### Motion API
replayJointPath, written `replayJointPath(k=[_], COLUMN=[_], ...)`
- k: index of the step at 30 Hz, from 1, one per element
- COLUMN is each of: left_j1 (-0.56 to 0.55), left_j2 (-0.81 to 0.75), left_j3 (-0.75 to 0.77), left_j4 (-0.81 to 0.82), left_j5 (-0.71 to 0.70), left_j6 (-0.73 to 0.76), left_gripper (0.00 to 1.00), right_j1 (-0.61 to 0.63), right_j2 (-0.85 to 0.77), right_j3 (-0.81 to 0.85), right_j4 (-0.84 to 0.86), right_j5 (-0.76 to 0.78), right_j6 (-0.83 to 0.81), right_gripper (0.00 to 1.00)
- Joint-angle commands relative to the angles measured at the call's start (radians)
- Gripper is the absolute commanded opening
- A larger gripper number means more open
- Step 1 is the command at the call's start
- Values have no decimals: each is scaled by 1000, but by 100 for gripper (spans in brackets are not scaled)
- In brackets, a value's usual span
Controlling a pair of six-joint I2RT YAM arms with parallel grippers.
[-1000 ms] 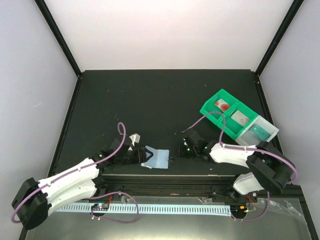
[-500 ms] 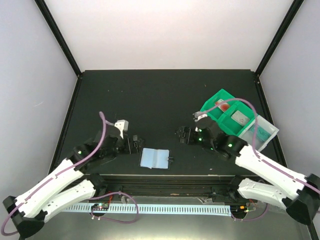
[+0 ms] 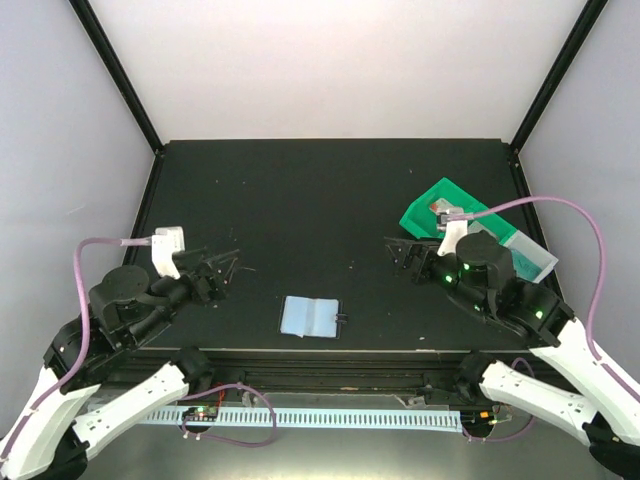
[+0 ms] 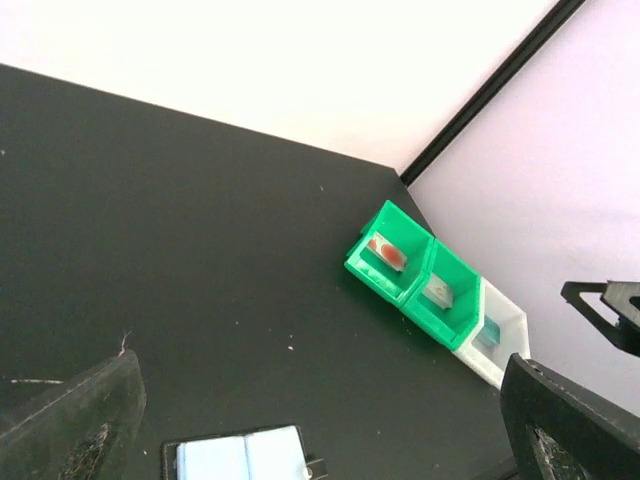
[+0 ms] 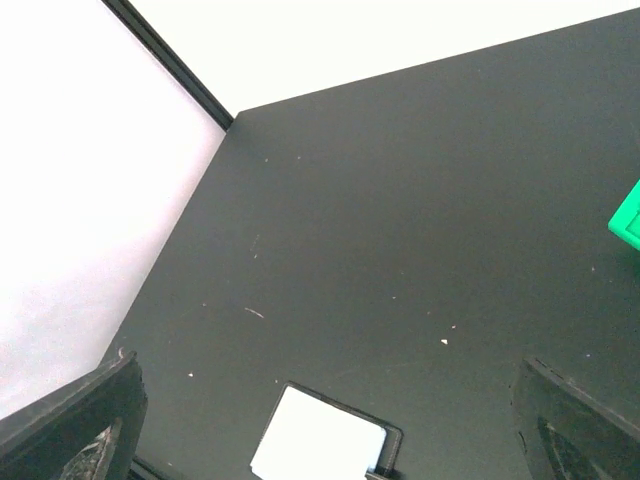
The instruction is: Take the credit cards out of the card holder
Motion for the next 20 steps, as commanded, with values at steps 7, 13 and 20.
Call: replayJointPath(k=[7,13,20], left_j1=[7,7,6], left_j2=[-46,-70,-90], left_j3=[6,-42,-114], left_j4=[-3,16,59], left_j5=[-43,-30,-8], left_j6=[52,48,25], left_gripper=[99,99,99], right_j1=[6,5,5], right_j2=[-63,-63,-79], right_j3=[17,-16,-45], right_j4=[-24,-1,1], right_j5=[3,-16,-19], right_j6=[-22,-7,-2], right_gripper=[100,100,100])
